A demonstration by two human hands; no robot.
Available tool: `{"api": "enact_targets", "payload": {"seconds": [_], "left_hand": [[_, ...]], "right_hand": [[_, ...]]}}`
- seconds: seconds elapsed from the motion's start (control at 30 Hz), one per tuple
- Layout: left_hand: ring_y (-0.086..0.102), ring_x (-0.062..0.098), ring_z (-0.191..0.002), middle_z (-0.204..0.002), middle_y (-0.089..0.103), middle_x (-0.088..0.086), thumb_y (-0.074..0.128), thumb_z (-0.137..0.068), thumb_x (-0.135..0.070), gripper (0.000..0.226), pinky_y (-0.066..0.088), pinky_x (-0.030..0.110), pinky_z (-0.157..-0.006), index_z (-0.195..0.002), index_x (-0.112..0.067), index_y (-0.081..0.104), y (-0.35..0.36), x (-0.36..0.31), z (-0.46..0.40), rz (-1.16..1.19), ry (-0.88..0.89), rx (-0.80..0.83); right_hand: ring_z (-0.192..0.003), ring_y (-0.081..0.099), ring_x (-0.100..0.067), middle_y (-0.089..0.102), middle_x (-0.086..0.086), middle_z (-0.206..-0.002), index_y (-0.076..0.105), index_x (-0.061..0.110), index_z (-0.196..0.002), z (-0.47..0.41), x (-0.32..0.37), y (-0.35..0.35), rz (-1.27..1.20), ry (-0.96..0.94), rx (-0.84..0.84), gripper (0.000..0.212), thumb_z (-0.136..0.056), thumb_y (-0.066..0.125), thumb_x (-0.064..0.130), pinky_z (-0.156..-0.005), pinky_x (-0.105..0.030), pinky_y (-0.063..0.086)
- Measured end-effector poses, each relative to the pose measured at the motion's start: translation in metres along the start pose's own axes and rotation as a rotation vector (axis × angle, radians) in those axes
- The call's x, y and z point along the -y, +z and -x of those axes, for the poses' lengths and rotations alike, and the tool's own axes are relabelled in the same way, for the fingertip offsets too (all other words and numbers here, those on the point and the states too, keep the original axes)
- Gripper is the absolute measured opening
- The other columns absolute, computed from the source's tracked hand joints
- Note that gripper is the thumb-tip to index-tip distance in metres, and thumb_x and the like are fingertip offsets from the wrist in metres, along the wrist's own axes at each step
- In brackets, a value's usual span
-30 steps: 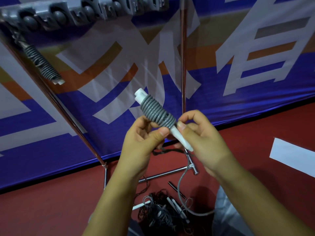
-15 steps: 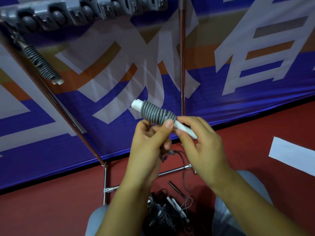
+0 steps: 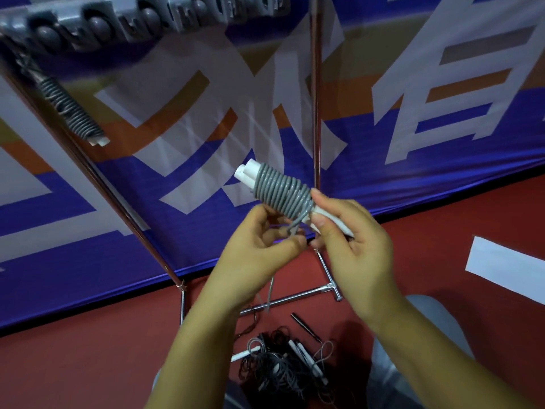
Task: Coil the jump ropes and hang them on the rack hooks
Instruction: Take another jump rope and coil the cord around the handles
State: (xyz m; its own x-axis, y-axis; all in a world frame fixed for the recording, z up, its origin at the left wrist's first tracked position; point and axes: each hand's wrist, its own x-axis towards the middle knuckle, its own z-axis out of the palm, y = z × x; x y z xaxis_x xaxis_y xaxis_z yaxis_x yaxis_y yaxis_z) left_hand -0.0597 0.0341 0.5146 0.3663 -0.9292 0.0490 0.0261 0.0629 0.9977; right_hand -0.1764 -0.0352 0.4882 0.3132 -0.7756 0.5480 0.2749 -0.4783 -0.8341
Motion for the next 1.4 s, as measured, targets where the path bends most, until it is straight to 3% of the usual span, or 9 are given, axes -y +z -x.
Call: {"api": "enact_targets", "payload": {"seconds": [0.13,0.33,0.5,0.6,0.73,0.9,1.07,1.2,1.4], "left_hand": [[0.068,0.024,-0.084,-0.092,0.071,0.014,0.065,-0.086,-0.005,0.018,0.054,0.034,-0.08,-0.1,-0.016,0.062,0.0,0.015,-0.007,-0.197,-0.057,-0.045],[0.05,0.014,-0.039,-0.063,0.07,0.004,0.054,-0.095,-0.016,0.011,0.042,0.022,-0.043,-0.091,-0.012,0.064,-0.014,0.044,-0.019,-0.374,-0.172,-0.18],[0.023,0.008,-0.034,-0.042,0.043,0.003,0.06,-0.089,-0.018,0.016,0.016,0.022,-0.042,-0.086,-0.006,0.071,-0.021,0.055,-0.017,0.088,-0.255,-0.157],[0.031,0.006,-0.042,-0.047,0.04,-0.003,0.079,-0.071,-0.027,0.017,0.027,0.018,-0.046,-0.078,-0.012,0.075,-0.03,0.06,-0.015,0.366,-0.201,-0.045],[0.043,0.008,-0.055,-0.061,0.046,-0.004,0.089,-0.055,-0.036,0.047,0.044,0.021,-0.058,-0.09,-0.008,0.076,-0.041,0.066,-0.016,0.599,-0.132,0.038],[0.06,0.01,-0.065,-0.067,0.065,0.001,0.088,-0.059,-0.023,0.026,0.052,0.026,-0.072,-0.082,-0.014,0.077,-0.039,0.069,-0.013,0.334,-0.076,-0.048],[0.071,0.018,-0.079,-0.083,0.072,0.004,0.064,-0.087,-0.003,0.018,0.058,0.032,-0.071,-0.079,-0.018,0.066,-0.023,0.062,-0.015,-0.435,-0.098,-0.178],[0.069,0.023,-0.057,-0.085,0.07,0.01,0.051,-0.095,-0.007,0.013,0.055,0.029,-0.049,-0.087,-0.011,0.043,-0.015,0.062,-0.024,-0.432,-0.169,-0.238],[0.055,0.019,-0.037,-0.068,0.07,0.01,0.046,-0.1,-0.024,0.015,0.04,0.019,-0.038,-0.11,-0.013,0.051,-0.018,0.07,-0.035,-0.256,-0.191,-0.312]], "right_hand": [[-0.077,0.062,-0.003,0.061,0.01,-0.095,0.059,0.023,-0.118,-0.008,-0.009,0.002,0.04,-0.03,-0.057,0.038,-0.089,0.056,0.0,-0.067,-0.012,0.05],[-0.087,0.065,-0.012,0.062,0.014,-0.094,0.062,0.033,-0.112,-0.028,-0.004,-0.007,-0.019,-0.018,-0.148,0.038,-0.092,0.056,0.002,-0.069,-0.019,0.055],[-0.085,0.065,-0.012,0.062,0.014,-0.092,0.062,0.034,-0.112,-0.033,-0.003,-0.006,-0.029,0.0,-0.123,0.039,-0.092,0.056,0.001,-0.068,-0.018,0.054],[-0.087,0.066,-0.012,0.063,0.009,-0.096,0.063,0.034,-0.109,-0.038,-0.005,-0.008,-0.052,0.061,-0.149,0.036,-0.093,0.056,0.002,-0.068,-0.017,0.054],[-0.09,0.067,-0.012,0.065,-0.009,-0.103,0.062,0.032,-0.11,-0.046,-0.006,-0.011,-0.061,0.094,-0.173,0.033,-0.094,0.056,0.003,-0.066,-0.016,0.053],[-0.089,0.067,-0.009,0.065,-0.009,-0.105,0.061,0.032,-0.11,-0.05,-0.003,-0.01,-0.067,0.079,-0.166,0.035,-0.094,0.056,0.002,-0.067,-0.016,0.053],[-0.089,0.066,-0.009,0.063,0.0,-0.101,0.061,0.034,-0.111,-0.045,-0.004,-0.006,-0.036,0.079,-0.116,0.037,-0.094,0.055,0.001,-0.069,-0.016,0.054],[-0.086,0.065,-0.007,0.061,0.004,-0.094,0.06,0.031,-0.115,-0.038,-0.003,-0.003,-0.008,0.066,-0.056,0.039,-0.093,0.056,0.0,-0.068,-0.015,0.053],[-0.088,0.065,-0.009,0.062,0.004,-0.095,0.059,0.025,-0.119,-0.041,-0.004,-0.009,0.009,0.068,-0.078,0.034,-0.093,0.057,0.004,-0.068,-0.015,0.053]]}}
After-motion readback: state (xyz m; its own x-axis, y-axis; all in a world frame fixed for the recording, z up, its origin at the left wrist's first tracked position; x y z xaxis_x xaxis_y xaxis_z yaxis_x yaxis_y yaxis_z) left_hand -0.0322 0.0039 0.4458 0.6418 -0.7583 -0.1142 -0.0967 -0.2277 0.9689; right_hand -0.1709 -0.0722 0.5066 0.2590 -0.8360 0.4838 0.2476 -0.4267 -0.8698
